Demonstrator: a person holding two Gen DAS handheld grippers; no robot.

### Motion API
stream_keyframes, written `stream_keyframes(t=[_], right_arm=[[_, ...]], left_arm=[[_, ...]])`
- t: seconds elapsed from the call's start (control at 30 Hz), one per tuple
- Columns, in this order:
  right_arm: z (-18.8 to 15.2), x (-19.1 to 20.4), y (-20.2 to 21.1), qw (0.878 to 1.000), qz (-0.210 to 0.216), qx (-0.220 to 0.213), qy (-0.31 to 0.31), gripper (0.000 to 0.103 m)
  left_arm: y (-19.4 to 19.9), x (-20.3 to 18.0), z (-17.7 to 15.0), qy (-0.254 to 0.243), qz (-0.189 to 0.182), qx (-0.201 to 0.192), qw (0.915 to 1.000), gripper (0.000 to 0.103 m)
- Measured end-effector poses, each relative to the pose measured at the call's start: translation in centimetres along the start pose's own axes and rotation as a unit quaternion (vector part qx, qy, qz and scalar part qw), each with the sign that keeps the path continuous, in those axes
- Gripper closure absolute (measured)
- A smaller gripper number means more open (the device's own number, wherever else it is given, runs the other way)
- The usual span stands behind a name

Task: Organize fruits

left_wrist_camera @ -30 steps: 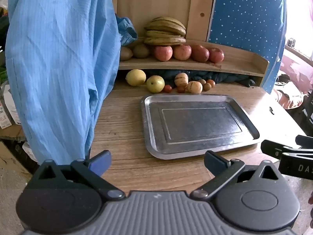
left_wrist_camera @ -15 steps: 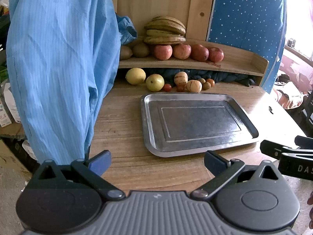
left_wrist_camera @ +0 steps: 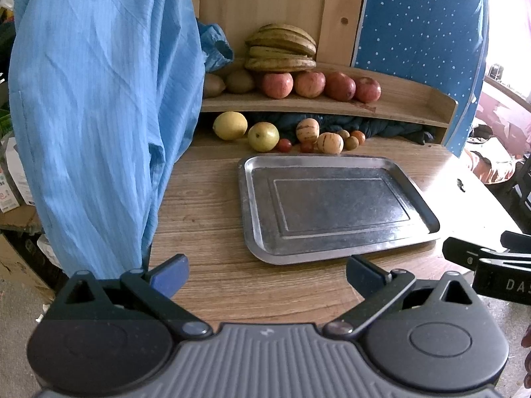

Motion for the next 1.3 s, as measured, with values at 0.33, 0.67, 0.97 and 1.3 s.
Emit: stream_keyframes(t=[0.33, 0.67, 0.97, 1.3], right_arm=[[0.0, -0.3, -0.5, 1.000, 0.003, 0.007, -0.002, 0.000], [0.0, -0.7, -1.3, 1.000, 0.007, 0.016, -0.005, 0.000], [-0.1, -0.7, -2.4, 0.999, 0.018, 0.027, 0.001, 0.000], [-0.1, -1.1, -3.7, 0.999, 0.033, 0.042, 0.005, 0.000]], left_arm=[[-0.7, -0.4, 0.3, 0.005, 0.003, 0.011, 0.9999, 0.000], [-1.3, -0.6, 0.5, 0.011, 0.009, 0.022, 0.9996, 0.000], [-2.0, -0.6, 0.5, 0.023, 0.017, 0.034, 0.9990, 0.000], [-3.1, -0.8, 0.4, 0.032, 0.035, 0.048, 0.9977, 0.000]])
Point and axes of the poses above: each gripper's, at about its wrist camera, not at the fingertips, and y roughly against the way its jaws point, x to its left, z to its top, the point moved 9 cm from there along -y, roughly the way its jaws point, and after that the axes turned 4 degrees about y, right-handed, at the moved point
